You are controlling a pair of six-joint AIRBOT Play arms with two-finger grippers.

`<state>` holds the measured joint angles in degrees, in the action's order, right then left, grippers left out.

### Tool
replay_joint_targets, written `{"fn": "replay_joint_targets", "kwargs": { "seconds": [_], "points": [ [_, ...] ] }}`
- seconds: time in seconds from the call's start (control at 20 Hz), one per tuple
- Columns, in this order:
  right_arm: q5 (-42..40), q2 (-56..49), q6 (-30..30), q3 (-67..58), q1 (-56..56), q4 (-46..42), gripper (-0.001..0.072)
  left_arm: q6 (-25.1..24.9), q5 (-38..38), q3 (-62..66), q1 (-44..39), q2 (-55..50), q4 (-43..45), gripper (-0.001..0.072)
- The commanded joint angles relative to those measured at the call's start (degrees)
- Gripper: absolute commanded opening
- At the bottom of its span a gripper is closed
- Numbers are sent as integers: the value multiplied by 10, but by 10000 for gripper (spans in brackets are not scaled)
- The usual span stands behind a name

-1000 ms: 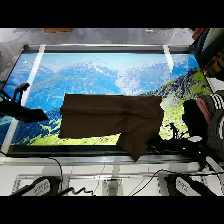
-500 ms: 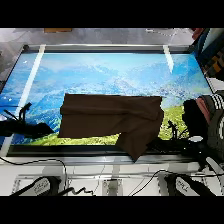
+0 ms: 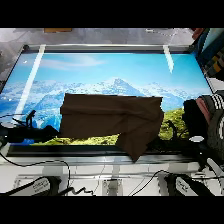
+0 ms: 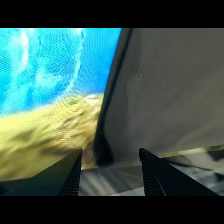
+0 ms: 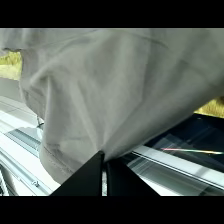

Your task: Fold the clothes and pants, and hang the long-sleeved shirts on hangers.

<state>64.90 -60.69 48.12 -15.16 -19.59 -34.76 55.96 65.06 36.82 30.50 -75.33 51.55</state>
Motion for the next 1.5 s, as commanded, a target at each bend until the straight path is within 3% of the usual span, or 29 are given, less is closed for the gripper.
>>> {"fn": "replay_joint_targets", "kwargs": {
  "seconds": [0.0, 0.15, 0.4, 0.6, 0.7, 0.9, 1.2, 1.35, 1.45],
  "points": [
    [4, 1, -1, -10, 0, 0, 17, -1, -14, -5, -2, -42, -7, 368],
    [20, 2, 0, -35, 0, 0, 17, -34, -14, -5, -2, -49, -35, 7],
    [115, 6, 1, -110, 0, -3, 15, -141, 55, 14, -2, -22, -182, 11],
    [125, 65, 31, -196, 0, -5, 15, -143, 59, 75, -2, 40, -270, 10],
    [61, 96, 54, -238, 0, -5, 14, -142, 38, 108, -10, 63, -295, 9],
    [-197, 99, 163, -264, 24, -13, 14, -95, -154, 124, -87, 70, -300, 10],
    [-506, -23, 197, -264, 172, -21, 14, -88, -492, 124, -263, 10, -346, 10],
    [-550, -101, 238, -275, 180, -13, 14, -88, -592, 124, -301, -28, -410, 10],
    [-532, -147, 238, -302, 180, -13, 15, -88, -597, 124, -305, -50, -414, 10]
  ]
}}
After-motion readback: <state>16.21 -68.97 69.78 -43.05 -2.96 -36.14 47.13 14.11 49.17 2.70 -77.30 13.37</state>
